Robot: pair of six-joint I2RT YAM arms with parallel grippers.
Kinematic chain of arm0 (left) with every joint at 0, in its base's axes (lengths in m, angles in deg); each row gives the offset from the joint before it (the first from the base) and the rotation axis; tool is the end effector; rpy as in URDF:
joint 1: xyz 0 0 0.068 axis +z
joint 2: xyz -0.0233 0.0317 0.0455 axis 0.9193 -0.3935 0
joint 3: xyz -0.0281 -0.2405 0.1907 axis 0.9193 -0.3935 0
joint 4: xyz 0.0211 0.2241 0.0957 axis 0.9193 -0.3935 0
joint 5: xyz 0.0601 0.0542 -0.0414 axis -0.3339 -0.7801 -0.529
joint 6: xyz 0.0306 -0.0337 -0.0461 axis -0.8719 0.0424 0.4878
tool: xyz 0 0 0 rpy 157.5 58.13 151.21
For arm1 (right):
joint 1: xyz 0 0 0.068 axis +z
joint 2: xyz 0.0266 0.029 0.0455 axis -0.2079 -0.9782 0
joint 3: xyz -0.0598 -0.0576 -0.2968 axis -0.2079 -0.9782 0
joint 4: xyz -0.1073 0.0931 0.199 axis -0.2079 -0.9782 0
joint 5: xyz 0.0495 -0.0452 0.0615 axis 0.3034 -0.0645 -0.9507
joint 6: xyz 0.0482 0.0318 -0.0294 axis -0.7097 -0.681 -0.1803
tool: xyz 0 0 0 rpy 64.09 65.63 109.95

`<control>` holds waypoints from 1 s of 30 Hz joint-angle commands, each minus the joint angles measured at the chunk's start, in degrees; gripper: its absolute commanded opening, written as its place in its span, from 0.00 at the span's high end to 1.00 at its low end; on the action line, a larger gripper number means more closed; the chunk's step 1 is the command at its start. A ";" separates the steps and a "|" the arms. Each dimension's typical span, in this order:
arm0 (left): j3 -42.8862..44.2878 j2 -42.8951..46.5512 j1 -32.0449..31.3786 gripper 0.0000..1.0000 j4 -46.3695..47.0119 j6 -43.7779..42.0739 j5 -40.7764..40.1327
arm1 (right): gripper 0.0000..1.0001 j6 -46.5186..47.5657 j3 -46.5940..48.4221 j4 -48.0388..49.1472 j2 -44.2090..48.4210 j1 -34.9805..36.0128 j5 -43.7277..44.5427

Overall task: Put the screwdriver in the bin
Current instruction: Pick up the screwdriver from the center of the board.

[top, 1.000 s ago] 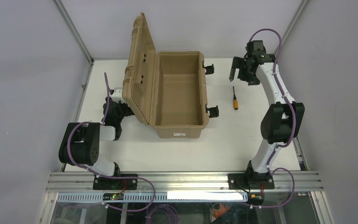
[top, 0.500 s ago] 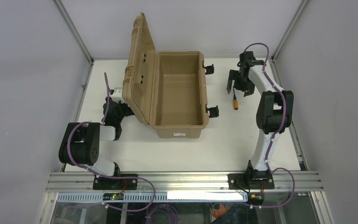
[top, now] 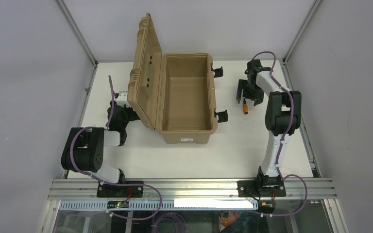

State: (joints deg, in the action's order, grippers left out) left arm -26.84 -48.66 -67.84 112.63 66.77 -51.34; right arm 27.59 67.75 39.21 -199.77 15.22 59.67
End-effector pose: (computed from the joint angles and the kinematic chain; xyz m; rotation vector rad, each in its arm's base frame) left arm 0.2723 -0.0080 0.1857 0.0471 1.9356 -0.0802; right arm 0.4275 0.0194 0.2162 0.1730 2.8606 -0.0873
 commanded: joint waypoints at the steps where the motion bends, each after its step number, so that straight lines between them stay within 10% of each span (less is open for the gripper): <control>1: -0.36 1.79 0.31 0.01 1.79 0.63 1.26 | 0.20 1.00 -0.92 2.34 -0.62 -0.32 0.77; 15: -0.36 1.75 0.31 0.01 1.84 0.63 1.26 | 0.42 1.23 -2.06 3.22 -2.49 -0.33 -0.61; 30: -0.36 1.75 0.31 0.01 1.85 0.63 1.26 | 0.96 1.23 -0.93 1.58 -1.12 -0.24 -1.09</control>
State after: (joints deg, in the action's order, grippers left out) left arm -26.84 -48.66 -67.84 112.63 66.77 -51.34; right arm 28.55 65.89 41.33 -201.76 15.18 59.13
